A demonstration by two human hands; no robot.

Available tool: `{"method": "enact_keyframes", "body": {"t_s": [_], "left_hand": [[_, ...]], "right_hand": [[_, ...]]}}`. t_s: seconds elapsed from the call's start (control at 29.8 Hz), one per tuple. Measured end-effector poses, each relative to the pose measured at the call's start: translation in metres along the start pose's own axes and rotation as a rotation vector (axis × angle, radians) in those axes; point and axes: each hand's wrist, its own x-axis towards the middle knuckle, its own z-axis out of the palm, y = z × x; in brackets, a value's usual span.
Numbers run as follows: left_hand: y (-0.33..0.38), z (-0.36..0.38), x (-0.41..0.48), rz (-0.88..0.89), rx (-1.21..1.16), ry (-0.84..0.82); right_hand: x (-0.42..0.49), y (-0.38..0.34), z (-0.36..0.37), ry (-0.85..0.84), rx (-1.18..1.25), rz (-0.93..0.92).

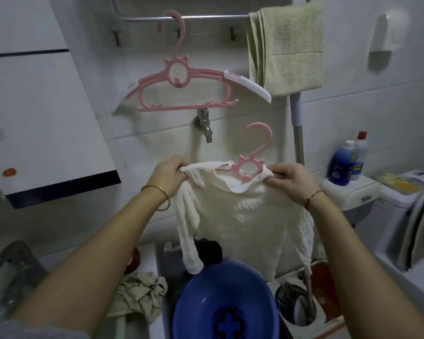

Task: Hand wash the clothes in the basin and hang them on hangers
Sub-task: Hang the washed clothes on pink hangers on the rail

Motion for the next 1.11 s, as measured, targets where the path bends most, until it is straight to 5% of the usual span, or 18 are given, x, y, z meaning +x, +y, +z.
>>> {"method": "enact_keyframes", "body": {"t_s": [0.17,0.4,0.54,0.81,1.11], "left_hand": [[0.008,-0.003,0.001,0.042,-0.032,0.019],[0.033,0.003,-0.001,0.054,0.242,-0.324],[0.035,0.009,-0.003,0.227,0.348,-0.257],[0.033,0.005,0.004,0.275,0.072,-0.167],[0.031,0.016,0.008,0.171,-0.131,-0.251]], "right_hand": [[-0.001,0.002,-0.004,-0.045,-0.061,0.027],[-0.006,-0.003,0.004,-0.022,0.013,0.022],[-0.006,-0.006,0.002,-0.001,0.011,0.008],[-0.005,0.001,-0.015,0.054,-0.157,-0.001],[-0.001,-0.013,-0.033,-0.114,-0.168,-0.065]]}}
